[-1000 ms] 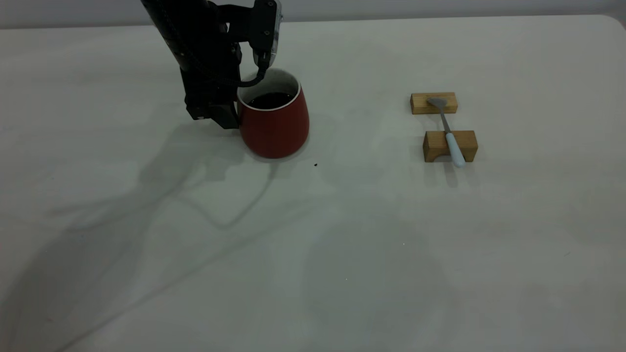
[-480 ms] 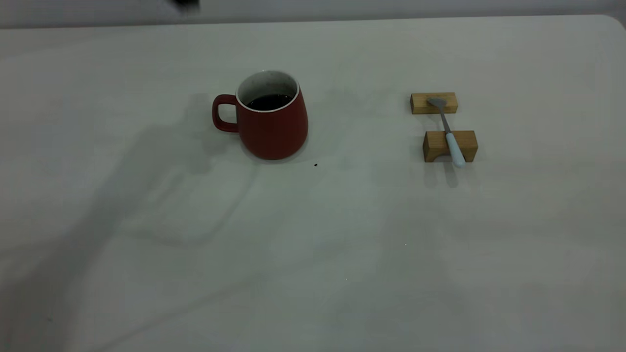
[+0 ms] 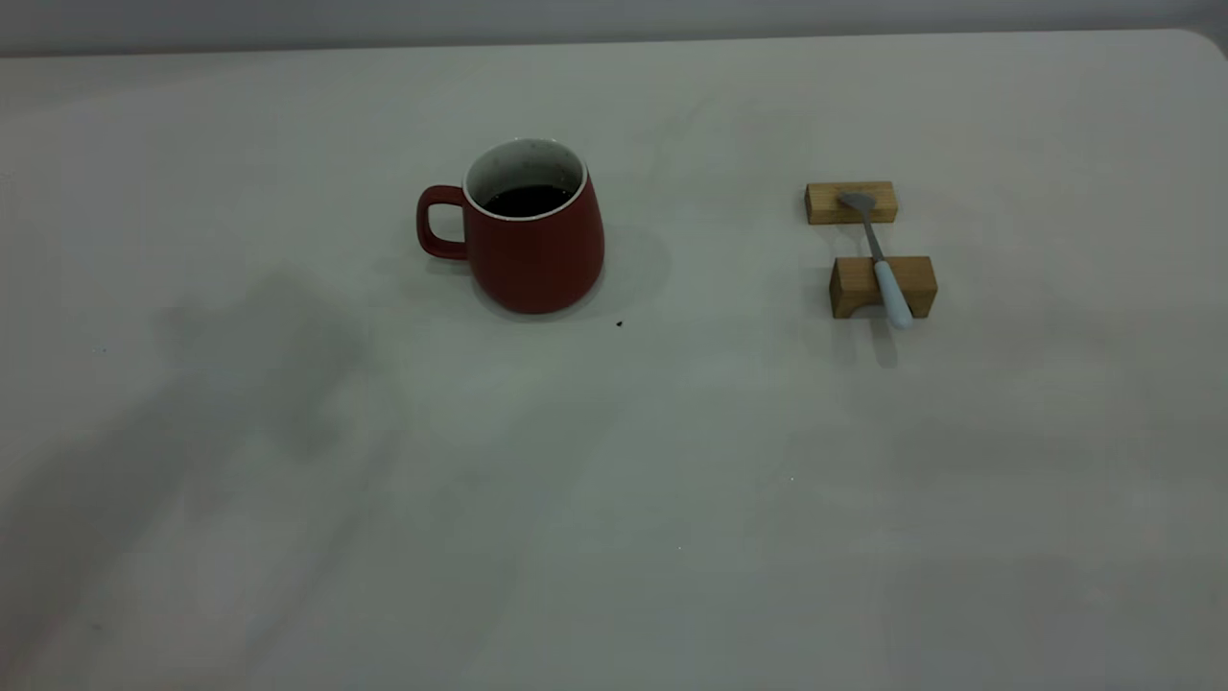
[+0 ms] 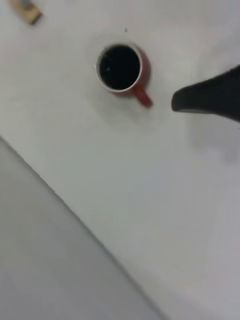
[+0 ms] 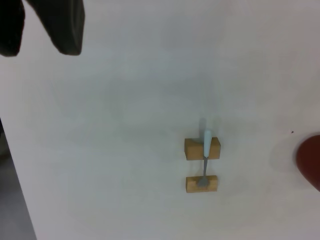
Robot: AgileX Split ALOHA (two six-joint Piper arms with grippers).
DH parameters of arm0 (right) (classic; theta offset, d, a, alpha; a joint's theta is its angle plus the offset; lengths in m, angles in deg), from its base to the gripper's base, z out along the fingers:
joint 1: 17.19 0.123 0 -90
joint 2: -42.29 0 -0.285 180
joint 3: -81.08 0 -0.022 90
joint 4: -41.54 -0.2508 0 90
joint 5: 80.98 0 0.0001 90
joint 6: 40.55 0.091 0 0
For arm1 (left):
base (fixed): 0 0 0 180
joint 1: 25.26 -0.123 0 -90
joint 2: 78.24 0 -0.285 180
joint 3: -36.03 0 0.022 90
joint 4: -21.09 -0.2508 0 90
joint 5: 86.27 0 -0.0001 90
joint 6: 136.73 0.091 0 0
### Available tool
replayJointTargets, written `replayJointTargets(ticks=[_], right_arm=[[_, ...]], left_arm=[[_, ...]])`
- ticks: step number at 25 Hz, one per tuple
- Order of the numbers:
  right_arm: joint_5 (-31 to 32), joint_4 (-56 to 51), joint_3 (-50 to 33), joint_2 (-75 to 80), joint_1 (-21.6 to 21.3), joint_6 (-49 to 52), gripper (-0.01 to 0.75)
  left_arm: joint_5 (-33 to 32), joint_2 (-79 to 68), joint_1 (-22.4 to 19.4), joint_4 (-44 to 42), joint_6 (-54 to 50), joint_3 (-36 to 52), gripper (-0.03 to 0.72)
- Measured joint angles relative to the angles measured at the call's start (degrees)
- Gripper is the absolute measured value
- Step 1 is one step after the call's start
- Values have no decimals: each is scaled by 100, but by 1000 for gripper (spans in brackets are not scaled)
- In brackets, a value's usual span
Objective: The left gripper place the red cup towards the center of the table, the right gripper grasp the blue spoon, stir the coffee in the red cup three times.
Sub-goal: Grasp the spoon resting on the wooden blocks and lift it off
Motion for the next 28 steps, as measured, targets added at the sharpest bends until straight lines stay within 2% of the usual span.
replayJointTargets(ticks=[3, 8, 20, 24, 28], right_arm=[[0, 0, 0, 0, 0, 0, 238], [-6, 0, 0, 0, 0, 0, 238], [-6, 0, 0, 0, 0, 0, 238], [-6, 0, 0, 0, 0, 0, 238], [-6, 0, 0, 0, 0, 0, 238]], left_arm=[[-810, 600, 0, -426, -1051, 0, 551], [-814, 1333, 0, -765, -1907, 512, 551], [-780, 4034, 0, -417, -2419, 4985, 551], [-648, 4962, 0, -389, -2633, 5825, 551], [-468, 5817, 0, -371, -2778, 6297, 551]])
